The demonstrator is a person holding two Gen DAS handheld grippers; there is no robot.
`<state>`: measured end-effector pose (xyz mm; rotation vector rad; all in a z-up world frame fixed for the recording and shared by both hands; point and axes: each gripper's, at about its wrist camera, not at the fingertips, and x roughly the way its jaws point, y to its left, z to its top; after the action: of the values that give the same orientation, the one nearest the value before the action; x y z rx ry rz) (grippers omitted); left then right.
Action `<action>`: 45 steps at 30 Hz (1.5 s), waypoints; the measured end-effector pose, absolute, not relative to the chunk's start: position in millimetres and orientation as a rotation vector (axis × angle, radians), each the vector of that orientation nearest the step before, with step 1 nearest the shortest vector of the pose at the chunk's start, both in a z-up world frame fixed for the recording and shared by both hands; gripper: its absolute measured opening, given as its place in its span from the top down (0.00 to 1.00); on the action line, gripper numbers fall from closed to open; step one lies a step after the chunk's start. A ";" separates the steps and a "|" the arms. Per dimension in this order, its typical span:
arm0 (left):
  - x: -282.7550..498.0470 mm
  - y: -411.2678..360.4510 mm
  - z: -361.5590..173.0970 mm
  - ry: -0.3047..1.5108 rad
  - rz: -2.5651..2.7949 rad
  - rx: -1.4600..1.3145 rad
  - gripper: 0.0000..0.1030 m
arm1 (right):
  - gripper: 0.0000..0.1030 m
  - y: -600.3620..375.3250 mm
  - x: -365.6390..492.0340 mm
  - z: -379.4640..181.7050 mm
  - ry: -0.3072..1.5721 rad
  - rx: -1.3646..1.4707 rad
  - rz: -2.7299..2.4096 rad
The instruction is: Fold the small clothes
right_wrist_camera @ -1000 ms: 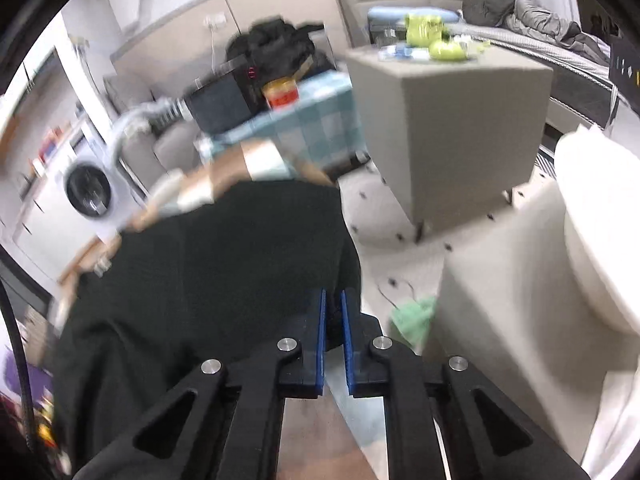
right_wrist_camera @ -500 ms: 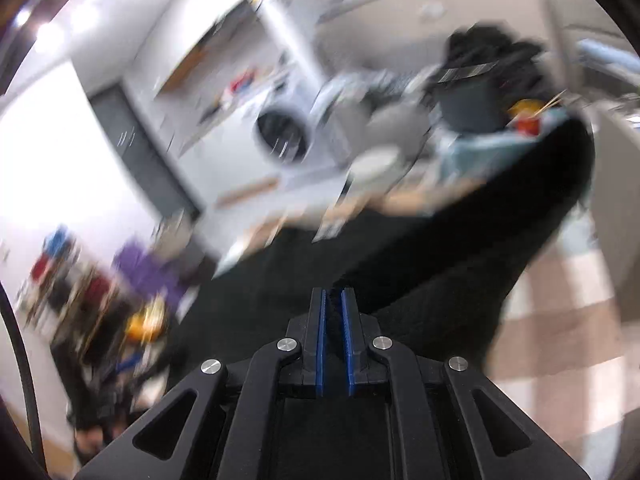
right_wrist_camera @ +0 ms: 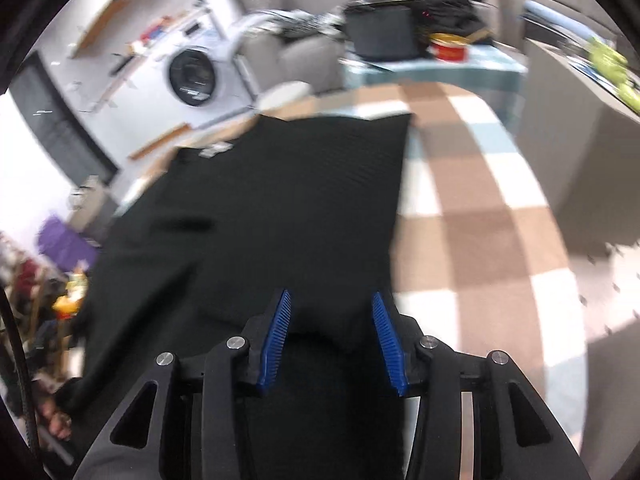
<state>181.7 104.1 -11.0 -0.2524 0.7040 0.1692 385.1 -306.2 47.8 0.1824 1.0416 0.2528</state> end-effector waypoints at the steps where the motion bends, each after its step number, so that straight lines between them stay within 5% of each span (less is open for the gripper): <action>1: 181.1 108.4 -11.7 0.709 0.184 -0.261 0.11 | 0.55 -309.2 380.8 44.4 1.051 0.186 0.252; 3: 179.0 119.8 -14.1 0.722 0.218 -0.279 0.11 | 0.44 -323.6 366.7 40.2 1.055 0.191 0.266; 6: 175.6 141.2 -20.9 0.748 0.292 -0.317 0.11 | 0.44 -317.9 359.3 32.5 1.074 0.124 0.294; 12: 155.5 189.9 -33.5 0.773 0.393 -0.481 0.11 | 0.89 -309.6 354.2 25.1 1.063 0.000 0.221; 23: 141.2 261.8 -78.2 0.853 0.452 -0.616 0.12 | 0.81 -321.8 342.6 35.0 1.070 0.118 0.221; 29: 177.0 280.1 -104.3 0.880 0.370 -0.691 0.41 | 0.80 -322.3 341.1 37.0 1.070 0.142 0.210; 36: 194.7 281.2 -101.4 0.842 0.339 -0.682 0.89 | 0.80 -334.1 339.4 31.1 1.061 0.226 0.200; 45: 218.2 243.3 -28.0 0.720 0.330 -0.482 0.95 | 0.80 -342.1 332.1 38.1 1.034 0.258 0.204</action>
<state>218.2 243.3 -28.0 -0.4821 0.7196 0.3299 332.1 -342.1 38.1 0.2584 1.0336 0.2044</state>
